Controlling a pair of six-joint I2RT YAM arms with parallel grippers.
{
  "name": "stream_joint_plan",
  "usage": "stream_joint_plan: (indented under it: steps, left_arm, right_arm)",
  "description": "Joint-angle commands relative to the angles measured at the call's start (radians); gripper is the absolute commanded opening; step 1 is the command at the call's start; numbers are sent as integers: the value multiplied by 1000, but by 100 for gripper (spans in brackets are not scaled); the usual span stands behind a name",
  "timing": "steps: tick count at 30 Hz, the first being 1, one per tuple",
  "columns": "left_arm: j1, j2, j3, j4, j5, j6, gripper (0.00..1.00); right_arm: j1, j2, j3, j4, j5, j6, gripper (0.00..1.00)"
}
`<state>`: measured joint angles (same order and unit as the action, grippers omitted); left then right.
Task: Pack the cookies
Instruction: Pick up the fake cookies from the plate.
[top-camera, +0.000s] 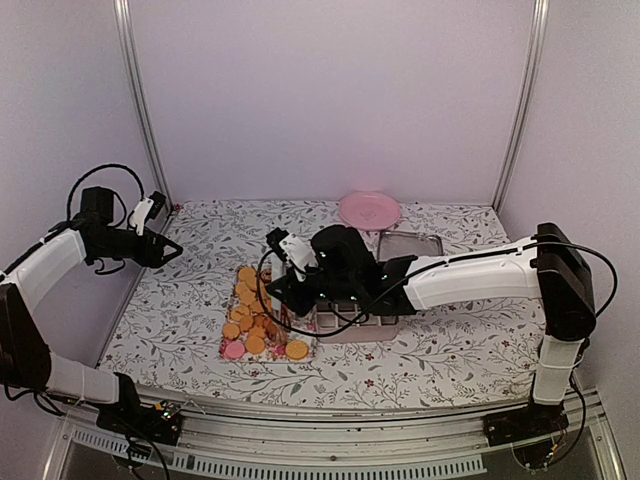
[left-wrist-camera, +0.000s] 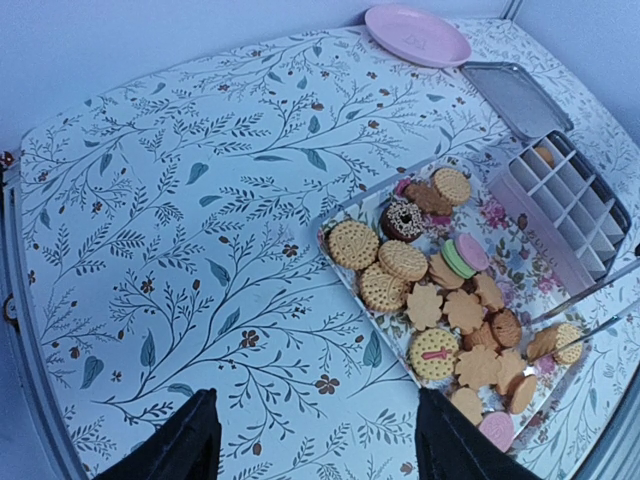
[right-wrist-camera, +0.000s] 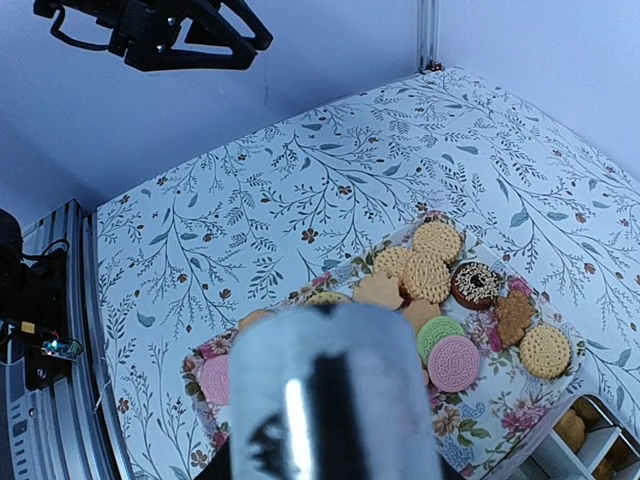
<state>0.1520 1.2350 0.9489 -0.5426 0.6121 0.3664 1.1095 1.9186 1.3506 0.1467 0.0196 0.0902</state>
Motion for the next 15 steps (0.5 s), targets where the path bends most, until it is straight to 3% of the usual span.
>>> stream_joint_plan:
  steps: [1, 6, 15]
  left_arm:
    - [12, -22, -13, 13, 0, 5, 67]
    - [12, -25, -13, 13, -3, 8, 67]
    - [13, -20, -9, 13, 2, 3, 67]
  right_arm:
    - [-4, 9, -7, 11, -14, -4, 29]
    - [-4, -25, -33, 27, -32, 43, 0]
    - [-4, -117, -75, 68, -18, 85, 0]
